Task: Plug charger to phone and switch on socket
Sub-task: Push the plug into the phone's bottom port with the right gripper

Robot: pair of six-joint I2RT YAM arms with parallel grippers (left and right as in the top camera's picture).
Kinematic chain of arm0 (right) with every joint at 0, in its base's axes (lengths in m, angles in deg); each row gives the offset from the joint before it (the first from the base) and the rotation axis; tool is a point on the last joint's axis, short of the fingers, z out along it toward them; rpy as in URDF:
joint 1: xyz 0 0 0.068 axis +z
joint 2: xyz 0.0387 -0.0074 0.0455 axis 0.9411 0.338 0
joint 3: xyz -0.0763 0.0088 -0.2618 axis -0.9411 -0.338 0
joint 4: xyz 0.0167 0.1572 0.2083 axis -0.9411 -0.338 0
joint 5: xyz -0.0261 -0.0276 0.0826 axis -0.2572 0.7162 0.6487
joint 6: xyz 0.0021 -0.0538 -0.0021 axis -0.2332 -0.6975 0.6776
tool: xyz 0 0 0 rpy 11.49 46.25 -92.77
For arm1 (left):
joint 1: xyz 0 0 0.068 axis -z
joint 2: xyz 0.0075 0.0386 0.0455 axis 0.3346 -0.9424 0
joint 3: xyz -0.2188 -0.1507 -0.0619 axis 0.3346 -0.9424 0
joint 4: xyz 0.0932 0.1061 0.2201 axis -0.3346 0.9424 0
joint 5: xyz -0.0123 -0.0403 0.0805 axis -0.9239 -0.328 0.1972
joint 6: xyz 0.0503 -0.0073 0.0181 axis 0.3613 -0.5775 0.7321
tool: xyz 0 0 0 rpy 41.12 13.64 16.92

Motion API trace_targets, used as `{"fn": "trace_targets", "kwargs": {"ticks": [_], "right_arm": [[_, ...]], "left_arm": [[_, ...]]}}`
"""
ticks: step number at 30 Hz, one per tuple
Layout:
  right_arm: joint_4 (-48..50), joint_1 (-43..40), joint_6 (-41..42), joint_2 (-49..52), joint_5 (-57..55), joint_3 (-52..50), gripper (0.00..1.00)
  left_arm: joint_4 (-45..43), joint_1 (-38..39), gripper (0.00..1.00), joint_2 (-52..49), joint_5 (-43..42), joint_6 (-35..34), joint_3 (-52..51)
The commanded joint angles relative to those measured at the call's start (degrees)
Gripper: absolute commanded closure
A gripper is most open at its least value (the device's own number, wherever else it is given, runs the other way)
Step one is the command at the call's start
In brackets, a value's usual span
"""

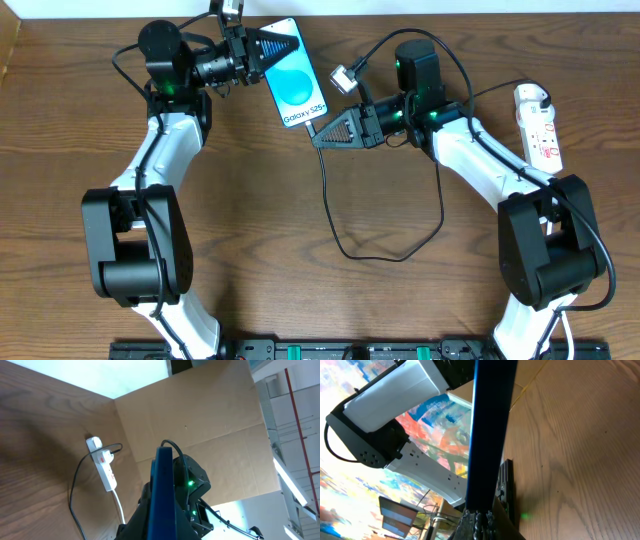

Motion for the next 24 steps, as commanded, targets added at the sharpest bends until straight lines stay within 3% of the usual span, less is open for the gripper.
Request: {"fn": "trace_targets", "kwargs": {"ticks": [1, 24], "right_arm": [[0.2, -0.3, 1.3, -1.4, -2.5, 0.7, 0.99], [2.4, -0.3, 3.6, -1.4, -4.4, 0.7, 0.99]], "left_arm": [[-0.7, -0.1, 0.93, 1.2, -1.0, 0.7, 0.7], [-0.7, 1.5, 0.93, 1.2, -1.7, 4.1, 0.6]]}}
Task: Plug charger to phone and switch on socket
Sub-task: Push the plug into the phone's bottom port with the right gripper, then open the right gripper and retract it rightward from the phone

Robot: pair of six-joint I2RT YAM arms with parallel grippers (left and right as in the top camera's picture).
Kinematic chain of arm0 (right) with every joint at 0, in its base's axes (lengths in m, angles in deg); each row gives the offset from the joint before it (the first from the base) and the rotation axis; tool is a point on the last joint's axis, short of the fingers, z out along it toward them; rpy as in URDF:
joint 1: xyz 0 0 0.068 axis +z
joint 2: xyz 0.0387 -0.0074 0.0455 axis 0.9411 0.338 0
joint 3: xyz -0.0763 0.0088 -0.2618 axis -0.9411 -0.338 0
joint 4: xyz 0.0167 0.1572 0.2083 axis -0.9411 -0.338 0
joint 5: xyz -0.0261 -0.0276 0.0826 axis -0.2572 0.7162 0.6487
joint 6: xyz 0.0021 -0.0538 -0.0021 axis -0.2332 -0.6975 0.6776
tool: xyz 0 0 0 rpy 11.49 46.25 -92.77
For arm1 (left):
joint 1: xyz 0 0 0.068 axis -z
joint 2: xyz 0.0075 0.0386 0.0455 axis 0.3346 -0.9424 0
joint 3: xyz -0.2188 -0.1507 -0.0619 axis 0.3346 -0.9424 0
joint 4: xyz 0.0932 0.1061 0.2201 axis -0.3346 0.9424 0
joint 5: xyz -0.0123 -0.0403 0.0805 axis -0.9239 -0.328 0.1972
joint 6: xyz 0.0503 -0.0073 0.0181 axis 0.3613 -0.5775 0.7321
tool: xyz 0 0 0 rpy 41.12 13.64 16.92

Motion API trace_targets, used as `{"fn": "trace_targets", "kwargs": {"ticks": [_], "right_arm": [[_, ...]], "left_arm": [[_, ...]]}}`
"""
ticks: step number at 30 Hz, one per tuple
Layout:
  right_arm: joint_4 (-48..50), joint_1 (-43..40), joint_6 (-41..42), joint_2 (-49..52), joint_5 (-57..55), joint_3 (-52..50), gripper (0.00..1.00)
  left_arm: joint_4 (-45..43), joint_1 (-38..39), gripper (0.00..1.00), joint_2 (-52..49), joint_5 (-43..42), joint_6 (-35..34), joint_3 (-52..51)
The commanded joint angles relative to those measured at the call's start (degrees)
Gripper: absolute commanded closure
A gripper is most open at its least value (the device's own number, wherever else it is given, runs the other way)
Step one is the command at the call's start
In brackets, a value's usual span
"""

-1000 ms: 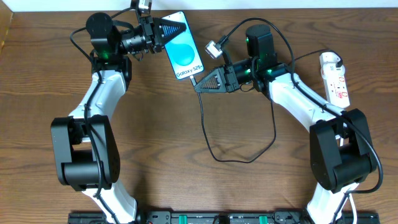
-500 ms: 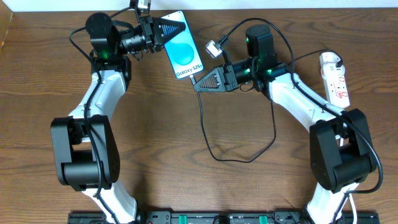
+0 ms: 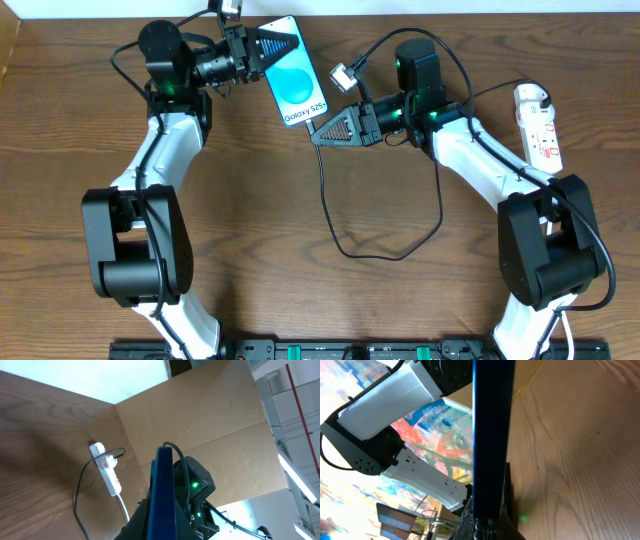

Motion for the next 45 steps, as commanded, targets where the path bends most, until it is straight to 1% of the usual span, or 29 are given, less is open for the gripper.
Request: {"fn": "trace_targets", "kwargs": {"ticks": [1, 10, 23, 24, 25, 28, 30, 31, 33, 36, 40, 45], "right_arm": [[1.2, -0.3, 1.0, -1.4, -2.4, 0.7, 0.99], [2.5, -0.3, 1.4, -1.4, -3.0, 0.7, 0.99], [2.4, -0.3, 1.4, -1.4, -3.0, 0.7, 0.99], [2.4, -0.3, 1.4, -1.4, -3.0, 0.7, 0.98], [2.4, -0.3, 1.4, -1.4, -3.0, 0.7, 0.92], [2.4, -0.3, 1.4, -1.4, -1.7, 0.7, 0.67], [2.5, -0.3, 1.4, -1.4, -0.3, 0.7, 0.46], [2.5, -0.3, 1.4, -1.4, 0.3, 0.7, 0.32], [2.8, -0.3, 1.4, -1.4, 0.8, 0.7, 0.19], [3.3, -0.4, 1.4, -1.4, 1.1, 0.7, 0.08], [4.8, -1.3, 1.4, -1.4, 1.0, 0.7, 0.01], [5.2, -4.1, 4.5, -1.4, -1.6, 0.7, 0.01]], "left_arm": [[-0.5, 1.3, 0.93, 1.2, -3.0, 1.3, 0.6], [-0.5, 1.3, 0.93, 1.2, -6.2, 1.3, 0.6], [-0.5, 1.3, 0.93, 1.2, -6.2, 1.3, 0.6], [-0.5, 1.3, 0.93, 1.2, -6.2, 1.4, 0.6], [-0.5, 1.3, 0.93, 1.2, -6.2, 1.8, 0.6], [-0.5, 1.3, 0.93, 1.2, -6.2, 2.8, 0.6], [-0.5, 1.1, 0.93, 1.2, -6.2, 2.8, 0.6], [-0.5, 1.0, 0.93, 1.2, -6.2, 2.8, 0.6], [-0.5, 0.8, 0.92, 1.2, -6.2, 2.8, 0.6], [-0.5, 0.2, 0.92, 1.2, -6.7, 2.8, 0.6], [-0.5, -0.6, 0.93, 1.2, -8.5, 2.7, 0.6], [-0.5, -0.8, 0.93, 1.2, -9.6, 2.5, 0.6]]}}
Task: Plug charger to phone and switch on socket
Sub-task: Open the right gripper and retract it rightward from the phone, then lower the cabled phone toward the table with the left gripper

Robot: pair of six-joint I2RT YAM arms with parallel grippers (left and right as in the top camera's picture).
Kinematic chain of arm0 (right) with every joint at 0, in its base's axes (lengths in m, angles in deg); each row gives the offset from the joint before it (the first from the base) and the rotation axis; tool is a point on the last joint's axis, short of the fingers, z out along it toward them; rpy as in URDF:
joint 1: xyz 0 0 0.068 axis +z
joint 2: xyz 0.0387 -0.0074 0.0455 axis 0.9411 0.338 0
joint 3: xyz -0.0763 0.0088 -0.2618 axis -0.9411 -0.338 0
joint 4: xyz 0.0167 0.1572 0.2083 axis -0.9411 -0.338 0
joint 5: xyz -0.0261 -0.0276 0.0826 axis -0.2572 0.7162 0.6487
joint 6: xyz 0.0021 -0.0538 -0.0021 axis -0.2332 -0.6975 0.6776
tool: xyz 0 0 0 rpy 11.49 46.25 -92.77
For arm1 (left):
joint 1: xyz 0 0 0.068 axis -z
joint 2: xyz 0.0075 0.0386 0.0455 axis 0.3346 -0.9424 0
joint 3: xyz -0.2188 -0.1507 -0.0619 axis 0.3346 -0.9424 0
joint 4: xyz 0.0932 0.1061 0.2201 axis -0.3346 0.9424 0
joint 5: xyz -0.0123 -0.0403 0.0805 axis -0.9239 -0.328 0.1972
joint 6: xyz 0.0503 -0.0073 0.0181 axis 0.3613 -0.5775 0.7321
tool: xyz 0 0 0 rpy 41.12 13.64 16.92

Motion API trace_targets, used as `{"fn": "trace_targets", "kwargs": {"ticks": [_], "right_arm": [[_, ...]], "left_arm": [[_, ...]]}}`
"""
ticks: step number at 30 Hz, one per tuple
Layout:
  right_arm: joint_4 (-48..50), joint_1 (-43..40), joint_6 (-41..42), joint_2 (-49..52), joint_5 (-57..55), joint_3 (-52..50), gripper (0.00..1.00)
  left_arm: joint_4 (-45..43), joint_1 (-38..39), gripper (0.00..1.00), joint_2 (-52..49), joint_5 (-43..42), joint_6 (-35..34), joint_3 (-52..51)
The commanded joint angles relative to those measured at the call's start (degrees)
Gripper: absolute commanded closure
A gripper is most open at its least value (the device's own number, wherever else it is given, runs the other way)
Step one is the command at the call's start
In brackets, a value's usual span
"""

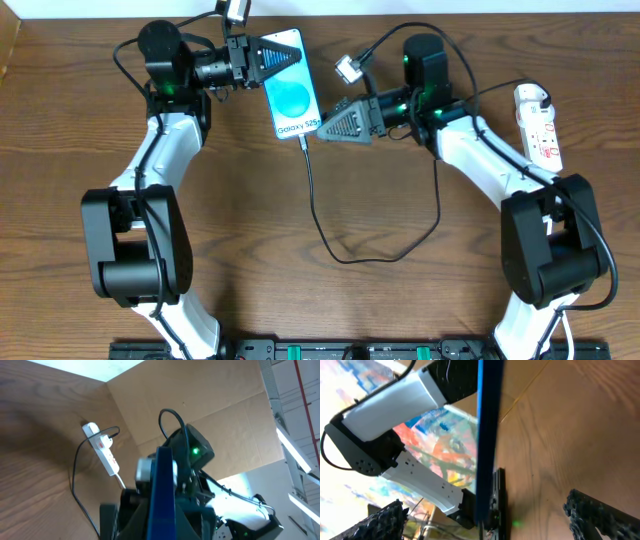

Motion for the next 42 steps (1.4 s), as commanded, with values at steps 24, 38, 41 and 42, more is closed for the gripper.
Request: {"fn": "trace_targets", "kwargs": {"ticks": [24, 38, 41, 42], "right_arm": [[-42.0, -8.2, -11.4, -1.4, -47.7, 0.6, 0.07], [-43.9, -8.7, -11.0, -1.4, -61.0, 0.6, 0.03], [-44.0, -8.7, -11.0, -1.4, -61.7, 0.6, 0.02], [-44.0, -8.7, -11.0, -1.4, -61.8, 0.6, 0.01]], "left_arm": [[3.4, -0.1, 0.93, 1.2, 1.3, 0.4, -1.0], [12.4, 2.8, 0.92, 1.2, 3.3, 12.9, -7.9], [21.6, 3.5, 0.93, 1.2, 6.2, 19.0, -8.3], [27.0, 3.9, 0.93, 1.2, 8.2, 22.7, -8.3]]}}
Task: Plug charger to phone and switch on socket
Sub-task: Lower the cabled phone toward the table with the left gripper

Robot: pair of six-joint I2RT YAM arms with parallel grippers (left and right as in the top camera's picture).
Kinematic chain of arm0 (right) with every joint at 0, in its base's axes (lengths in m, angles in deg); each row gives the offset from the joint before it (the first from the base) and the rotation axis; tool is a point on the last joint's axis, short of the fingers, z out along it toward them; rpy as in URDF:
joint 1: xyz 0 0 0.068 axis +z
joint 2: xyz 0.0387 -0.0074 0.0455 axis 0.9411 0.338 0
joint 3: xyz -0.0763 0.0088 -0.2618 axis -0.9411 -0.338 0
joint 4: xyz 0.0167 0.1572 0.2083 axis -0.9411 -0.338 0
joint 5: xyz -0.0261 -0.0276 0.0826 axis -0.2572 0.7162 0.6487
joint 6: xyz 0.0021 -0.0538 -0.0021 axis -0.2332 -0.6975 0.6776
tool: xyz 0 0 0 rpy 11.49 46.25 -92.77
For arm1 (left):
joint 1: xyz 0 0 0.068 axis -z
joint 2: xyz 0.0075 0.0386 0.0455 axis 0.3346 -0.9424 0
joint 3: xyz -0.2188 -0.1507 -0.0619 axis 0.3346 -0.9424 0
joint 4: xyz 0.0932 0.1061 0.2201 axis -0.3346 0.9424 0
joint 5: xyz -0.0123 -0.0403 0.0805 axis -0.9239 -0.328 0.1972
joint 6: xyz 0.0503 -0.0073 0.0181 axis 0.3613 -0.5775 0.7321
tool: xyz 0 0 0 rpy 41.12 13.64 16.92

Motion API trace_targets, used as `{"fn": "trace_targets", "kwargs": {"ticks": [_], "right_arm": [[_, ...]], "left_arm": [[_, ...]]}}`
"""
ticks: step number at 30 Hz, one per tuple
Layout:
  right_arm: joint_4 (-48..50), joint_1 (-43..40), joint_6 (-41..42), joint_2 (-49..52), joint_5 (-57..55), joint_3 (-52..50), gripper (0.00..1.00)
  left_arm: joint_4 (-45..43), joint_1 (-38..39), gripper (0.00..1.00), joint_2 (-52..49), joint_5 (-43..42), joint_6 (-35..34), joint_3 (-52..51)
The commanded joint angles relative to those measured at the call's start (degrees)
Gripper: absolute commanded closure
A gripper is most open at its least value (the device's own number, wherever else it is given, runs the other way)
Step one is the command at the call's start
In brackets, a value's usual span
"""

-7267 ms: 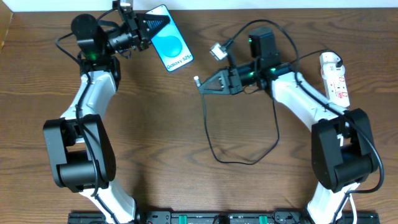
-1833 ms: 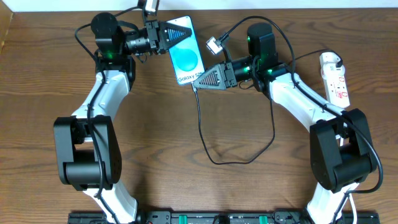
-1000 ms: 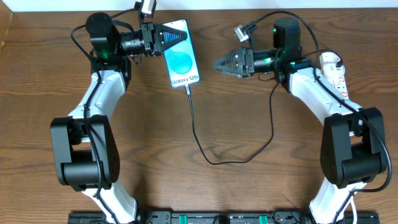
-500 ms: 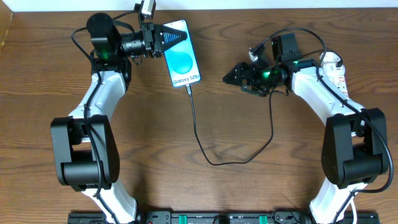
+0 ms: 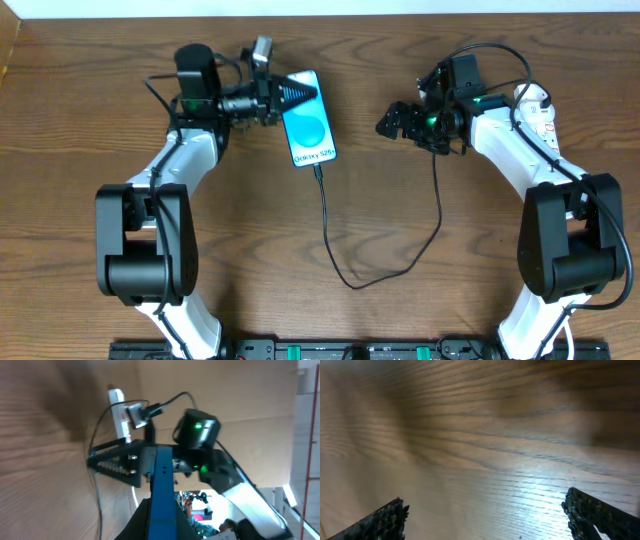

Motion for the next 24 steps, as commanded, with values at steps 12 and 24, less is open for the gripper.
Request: {"fn": "trace_targets", "kwargs": {"ticks": [12, 24], "right_arm": [[0.5, -0.9, -1.0, -1.1, -2.2, 0.3, 0.01], [0.8, -1.0, -1.0, -1.1, -2.2, 0.3, 0.01]], "left_arm": [[32.1, 5.0, 0.93, 1.2, 20.6, 27.3, 0.2], [39.3, 12.4, 0.93, 1.2, 29.8, 33.6, 0.2]]}}
